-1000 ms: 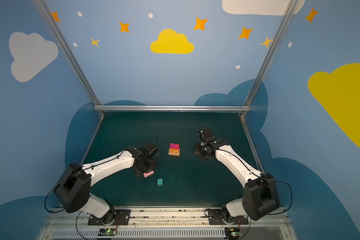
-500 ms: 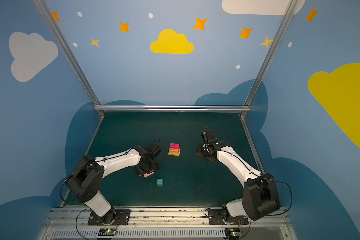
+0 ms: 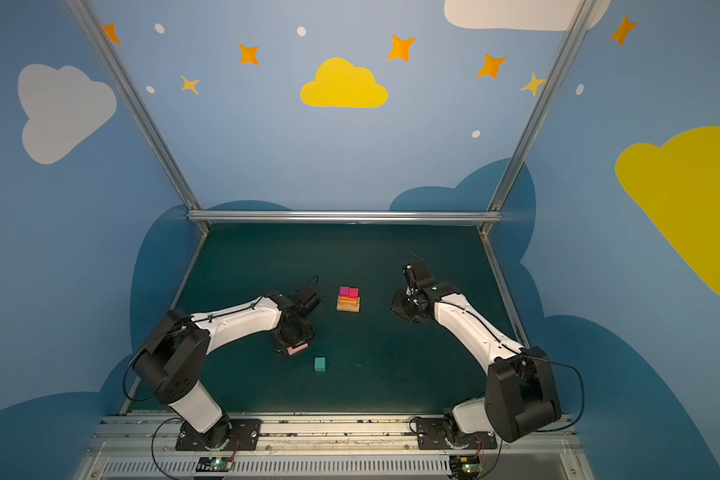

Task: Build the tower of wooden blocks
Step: 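Close the left gripper on the pink block while raising the right gripper, then lift the pink block with the left gripper and carry it over the tower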

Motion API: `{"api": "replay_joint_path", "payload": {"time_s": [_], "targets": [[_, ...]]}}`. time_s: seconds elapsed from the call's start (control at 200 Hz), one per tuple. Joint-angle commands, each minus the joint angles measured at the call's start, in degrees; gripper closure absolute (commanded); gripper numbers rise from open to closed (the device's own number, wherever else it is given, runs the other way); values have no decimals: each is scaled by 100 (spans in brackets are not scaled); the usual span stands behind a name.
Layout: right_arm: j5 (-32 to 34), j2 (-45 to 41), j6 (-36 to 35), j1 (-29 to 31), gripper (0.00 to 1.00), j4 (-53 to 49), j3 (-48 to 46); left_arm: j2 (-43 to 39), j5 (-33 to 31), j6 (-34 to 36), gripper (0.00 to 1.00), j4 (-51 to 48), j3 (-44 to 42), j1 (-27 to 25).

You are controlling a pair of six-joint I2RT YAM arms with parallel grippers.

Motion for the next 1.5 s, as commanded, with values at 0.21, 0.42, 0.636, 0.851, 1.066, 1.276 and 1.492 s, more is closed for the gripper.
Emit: {"api": "replay_joint_path", "payload": {"time_s": [0.21, 0.42, 0.636, 0.851, 1.066, 1.276, 1.492], "targets": [[-6, -143, -7, -28, 55, 33, -101, 94, -65, 45, 32, -48, -147, 35], [-6, -187, 3, -28, 55, 24, -112, 56, -67, 44, 43, -18, -170, 36], [-19, -192, -2, -28, 55, 18, -109, -128, -137, 203, 49, -172, 14, 37], [13, -226, -92, -44, 55, -111, -27, -399, -302, 1126, 53, -820, 967, 92], [-4, -318, -177, -150, 54, -220, -27, -95, -187, 2397, 53, -1683, 2773, 156], [-138, -424, -236, -325, 54, -299, -113, 835, 243, 3244, 54, -2172, 4360, 120], [-183, -619, -277, -506, 54, -372, -265, 2002, 398, 3815, 53, -2726, 5859, -1]]}}
